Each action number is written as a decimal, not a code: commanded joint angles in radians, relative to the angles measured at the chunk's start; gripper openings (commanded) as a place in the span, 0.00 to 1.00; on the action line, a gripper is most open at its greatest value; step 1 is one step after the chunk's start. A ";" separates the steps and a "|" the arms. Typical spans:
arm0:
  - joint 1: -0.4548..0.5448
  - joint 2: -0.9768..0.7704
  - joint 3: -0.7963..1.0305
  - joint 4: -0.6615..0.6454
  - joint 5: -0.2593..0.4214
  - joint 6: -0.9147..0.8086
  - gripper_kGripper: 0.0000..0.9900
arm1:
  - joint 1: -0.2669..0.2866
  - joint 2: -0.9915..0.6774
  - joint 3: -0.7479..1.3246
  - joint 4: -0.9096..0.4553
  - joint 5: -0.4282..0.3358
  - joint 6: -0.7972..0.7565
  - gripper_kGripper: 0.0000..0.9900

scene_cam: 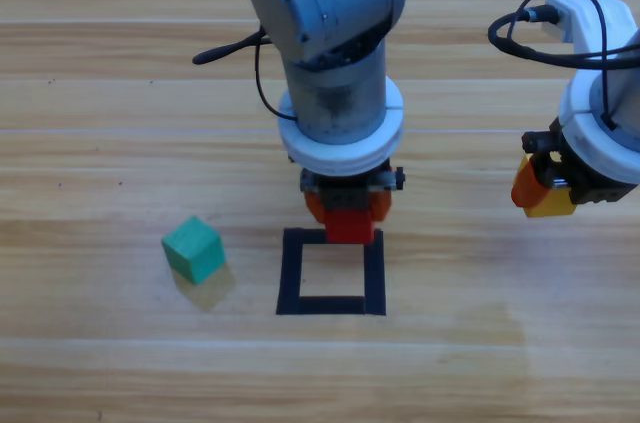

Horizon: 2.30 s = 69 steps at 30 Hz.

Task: Stack the blocks in the rectangular block: red at the bottom, yellow in the middle, green on top

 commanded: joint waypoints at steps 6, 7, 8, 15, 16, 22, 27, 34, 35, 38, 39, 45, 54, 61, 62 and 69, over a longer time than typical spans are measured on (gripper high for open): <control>-0.022 0.120 -0.026 0.051 0.027 -0.113 0.00 | 0.008 -0.040 0.027 -0.003 0.008 -0.009 0.02; -0.025 0.126 -0.027 0.051 0.027 -0.112 0.00 | 0.008 -0.040 0.027 -0.003 0.008 -0.009 0.02; -0.028 0.129 -0.024 0.049 0.031 -0.112 0.00 | 0.008 -0.040 0.027 -0.003 0.008 -0.009 0.02; -0.042 0.135 -0.029 0.044 0.047 -0.107 0.00 | 0.008 -0.037 0.026 -0.003 0.008 -0.009 0.02; -0.042 0.135 -0.029 0.043 0.051 -0.105 0.00 | 0.008 -0.035 0.026 -0.003 0.008 -0.009 0.02; -0.051 0.124 0.029 -0.014 0.055 -0.093 0.00 | 0.008 -0.032 0.026 -0.004 0.008 -0.009 0.02; -0.051 0.068 0.149 -0.109 0.055 -0.079 0.00 | 0.008 -0.032 0.026 -0.006 0.007 -0.009 0.02; -0.051 0.065 0.152 -0.110 0.058 -0.067 0.00 | 0.008 -0.031 0.026 -0.006 0.007 -0.009 0.02; -0.051 0.065 0.152 -0.110 0.058 -0.069 0.00 | 0.008 -0.031 0.026 -0.008 0.007 -0.009 0.02; -0.051 0.068 0.148 -0.110 0.058 -0.073 0.00 | 0.010 -0.029 0.026 -0.008 0.005 -0.009 0.02; -0.051 0.068 0.146 -0.110 0.060 -0.075 0.00 | 0.008 -0.029 0.026 -0.008 0.005 -0.009 0.02; -0.061 0.074 0.140 -0.114 0.067 -0.082 0.00 | 0.008 -0.025 0.024 -0.009 0.004 -0.009 0.02; -0.072 0.089 0.143 -0.130 0.081 -0.098 0.00 | 0.008 -0.023 0.024 -0.011 -0.001 -0.009 0.02; -0.074 0.094 0.145 -0.132 0.086 -0.101 0.00 | 0.008 -0.023 0.024 -0.011 -0.001 -0.011 0.02; -0.074 0.094 0.145 -0.134 0.086 -0.101 0.00 | 0.008 -0.023 0.024 -0.011 -0.001 -0.011 0.02; -0.072 0.094 0.158 -0.147 0.086 -0.101 0.00 | 0.008 -0.023 0.024 -0.011 -0.001 -0.011 0.02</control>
